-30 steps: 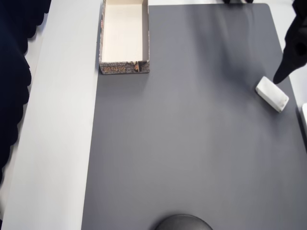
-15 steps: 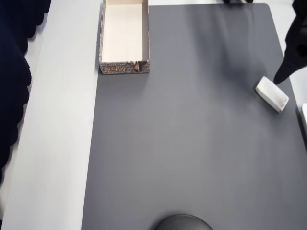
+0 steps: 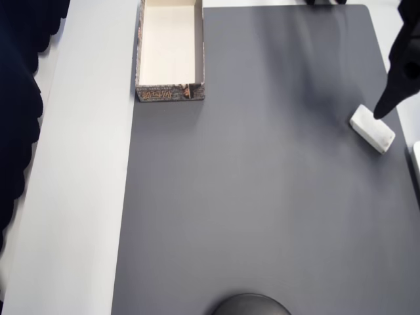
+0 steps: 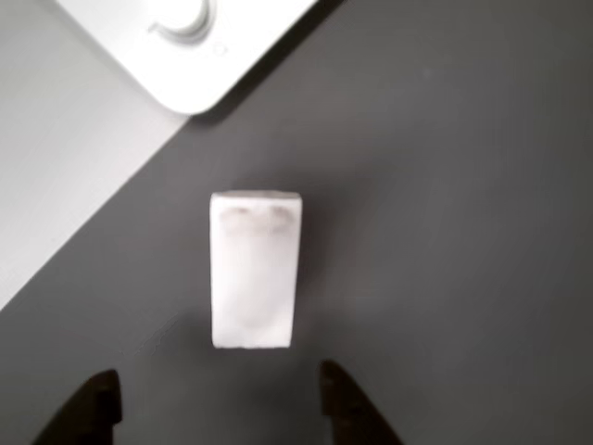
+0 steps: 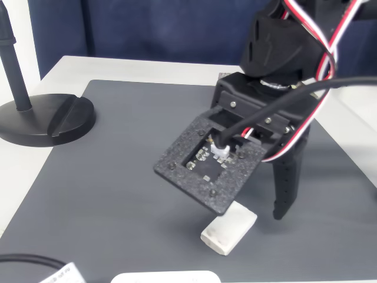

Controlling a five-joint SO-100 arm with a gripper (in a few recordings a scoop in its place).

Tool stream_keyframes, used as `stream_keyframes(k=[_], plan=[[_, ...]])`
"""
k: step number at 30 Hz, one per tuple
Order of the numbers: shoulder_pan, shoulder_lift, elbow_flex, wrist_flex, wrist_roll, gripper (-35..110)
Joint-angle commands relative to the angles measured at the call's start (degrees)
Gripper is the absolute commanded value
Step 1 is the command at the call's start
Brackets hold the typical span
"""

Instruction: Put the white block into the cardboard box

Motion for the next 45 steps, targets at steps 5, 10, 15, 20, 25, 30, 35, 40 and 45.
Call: stream_keyframes(k=[5,10,15,20,25,30,35,40,45], plan=[[0.3,0.5,-0.7,-1.2,0.3,30],[0.3,0.1,-0.7,-1.4,1.1,34],[0.4,-0.4,-0.6,-1.5,1.8,42],[0.8,-1.0,-0.6,-2.2,1.8,44],[0.8,-2.6,-0.6,-3.7,1.8,43],[1.0,-4.3,-1.1,-5.4,1.9,43],[1.7,-5.2,-1.3,-7.6,2.8,43],[2.0,-6.1,-1.3,-7.6,3.3,43],[2.2,-6.7,-1.3,-7.5,4.1,43]])
